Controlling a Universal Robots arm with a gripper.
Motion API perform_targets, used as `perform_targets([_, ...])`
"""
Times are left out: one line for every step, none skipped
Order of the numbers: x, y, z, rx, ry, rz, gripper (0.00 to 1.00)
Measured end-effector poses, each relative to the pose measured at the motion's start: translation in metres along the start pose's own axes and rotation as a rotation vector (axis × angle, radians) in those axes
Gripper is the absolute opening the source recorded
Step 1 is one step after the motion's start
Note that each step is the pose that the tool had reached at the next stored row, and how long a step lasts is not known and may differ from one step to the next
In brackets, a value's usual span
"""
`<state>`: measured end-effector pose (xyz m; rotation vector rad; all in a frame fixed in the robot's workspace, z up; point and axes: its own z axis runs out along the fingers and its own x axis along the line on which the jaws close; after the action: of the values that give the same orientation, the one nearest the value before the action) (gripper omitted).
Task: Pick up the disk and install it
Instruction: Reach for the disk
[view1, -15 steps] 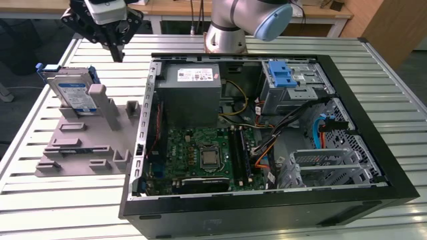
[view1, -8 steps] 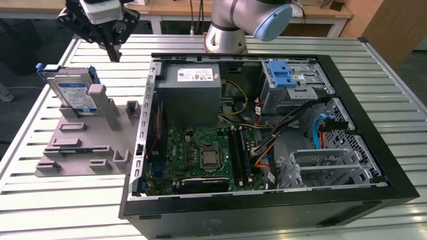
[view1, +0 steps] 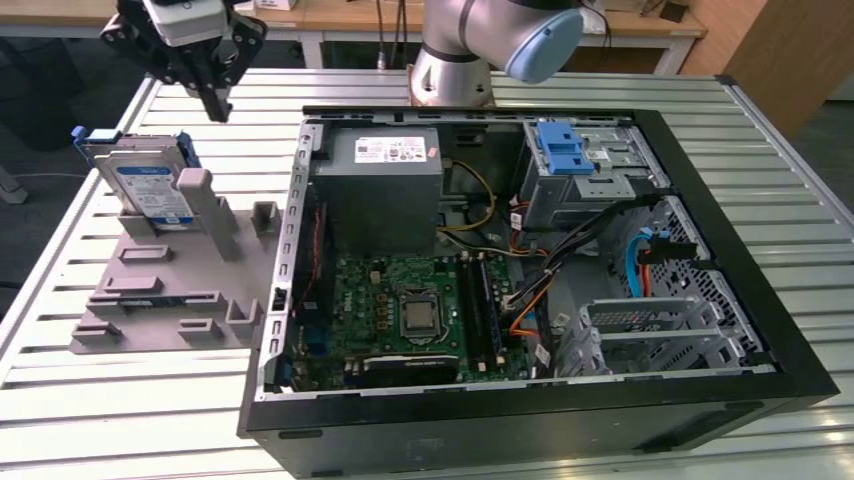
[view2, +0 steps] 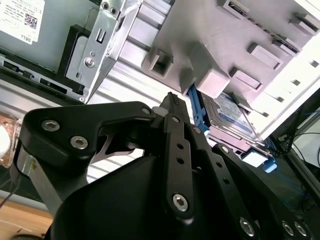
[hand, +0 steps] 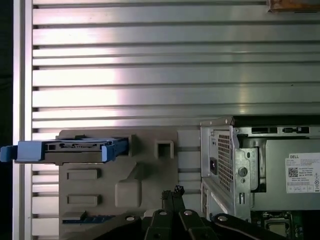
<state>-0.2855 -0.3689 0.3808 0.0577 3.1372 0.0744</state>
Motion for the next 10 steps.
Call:
perform_targets([0.0014, 0.0003, 0.0001, -0.0001, 0.0000, 0.000, 0.11])
perform_targets([0.0028, 0.0006, 0.0001, 0.0000, 0.0001, 0.000, 0.11])
perform_targets([0.0042, 0.0009, 0.0001, 0.0000, 0.0000, 0.000, 0.11])
perform_targets([0.0057, 0.0012, 0.0002, 0.0000, 0.0000, 0.000, 0.11])
perform_targets([0.0075, 0.0015, 0.0002, 0.0000, 0.0000, 0.000, 0.11])
perform_targets([0.0102, 0.0019, 0.0003, 0.0000, 0.0001, 0.000, 0.11])
perform_targets([0.0128, 0.0025, 0.0003, 0.0001, 0.0001, 0.000, 0.11])
perform_targets([0.0155, 0.0033, 0.0004, 0.0000, 0.0001, 0.000, 0.11])
perform_targets([0.0182, 0.0040, 0.0005, 0.0000, 0.0001, 0.000, 0.11])
perform_targets([0.0208, 0.0048, 0.0006, 0.0000, 0.0001, 0.000, 0.11])
